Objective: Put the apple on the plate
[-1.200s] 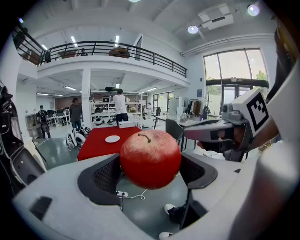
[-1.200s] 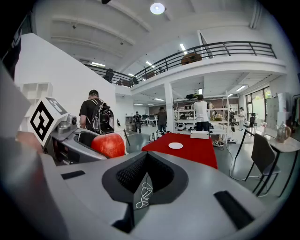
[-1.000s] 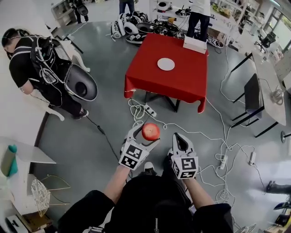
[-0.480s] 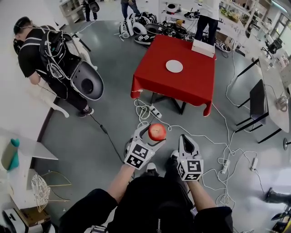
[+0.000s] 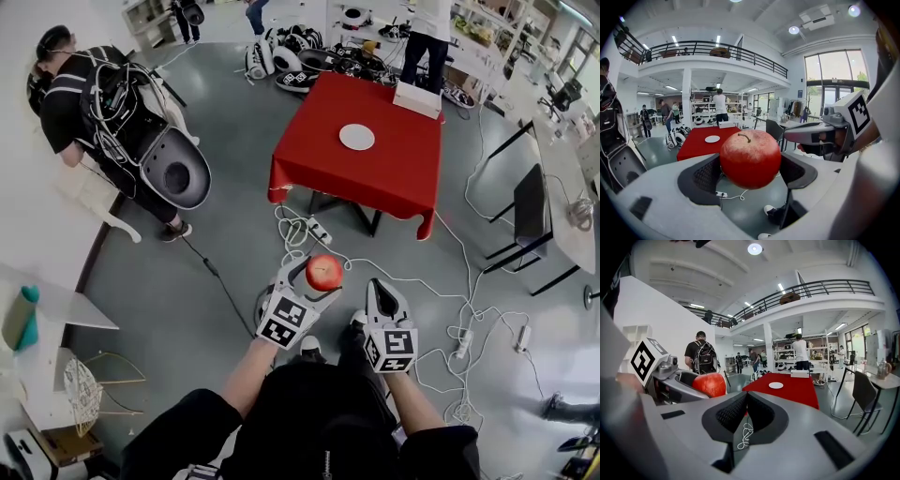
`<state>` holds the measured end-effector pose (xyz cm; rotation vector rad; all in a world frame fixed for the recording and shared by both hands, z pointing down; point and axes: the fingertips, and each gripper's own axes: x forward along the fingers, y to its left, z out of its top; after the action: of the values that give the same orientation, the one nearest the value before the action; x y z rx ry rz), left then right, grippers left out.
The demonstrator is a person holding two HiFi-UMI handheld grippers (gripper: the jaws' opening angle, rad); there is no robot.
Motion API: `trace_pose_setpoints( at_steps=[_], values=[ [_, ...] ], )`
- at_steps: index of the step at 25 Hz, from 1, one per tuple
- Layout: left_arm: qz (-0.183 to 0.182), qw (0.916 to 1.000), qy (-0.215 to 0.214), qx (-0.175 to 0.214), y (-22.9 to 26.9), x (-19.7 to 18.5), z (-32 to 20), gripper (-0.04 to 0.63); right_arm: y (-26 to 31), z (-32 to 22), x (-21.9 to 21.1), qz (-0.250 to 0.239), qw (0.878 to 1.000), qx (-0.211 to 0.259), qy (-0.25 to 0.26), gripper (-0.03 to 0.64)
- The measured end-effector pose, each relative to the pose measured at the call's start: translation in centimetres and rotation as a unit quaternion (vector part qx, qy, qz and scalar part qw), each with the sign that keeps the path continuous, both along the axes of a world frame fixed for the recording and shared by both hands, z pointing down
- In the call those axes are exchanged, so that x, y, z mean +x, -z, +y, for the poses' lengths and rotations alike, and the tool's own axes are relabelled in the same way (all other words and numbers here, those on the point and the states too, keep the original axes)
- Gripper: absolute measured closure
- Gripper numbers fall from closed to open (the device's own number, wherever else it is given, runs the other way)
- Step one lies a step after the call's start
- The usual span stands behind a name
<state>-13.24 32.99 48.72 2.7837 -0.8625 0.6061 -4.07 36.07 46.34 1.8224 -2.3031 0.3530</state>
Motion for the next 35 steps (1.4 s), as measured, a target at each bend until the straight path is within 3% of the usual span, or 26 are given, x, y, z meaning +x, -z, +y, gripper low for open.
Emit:
trace_pose_setpoints(
  at_steps=[19, 35],
  values=[
    [-0.008, 0.9997, 0.021, -0.008, 0.6, 5.4, -6.5, 0.196, -0.1, -6.7, 4.5, -0.002, 0.999, -0.014, 0.039, 0.604],
    [-0.013, 0.9970, 0.076, -0.014, 1.5, 13.9, -12.5, 0.196, 0.7, -13.2, 11.9, -0.011, 0.994, -0.021, 0.106, 0.605]
  ],
)
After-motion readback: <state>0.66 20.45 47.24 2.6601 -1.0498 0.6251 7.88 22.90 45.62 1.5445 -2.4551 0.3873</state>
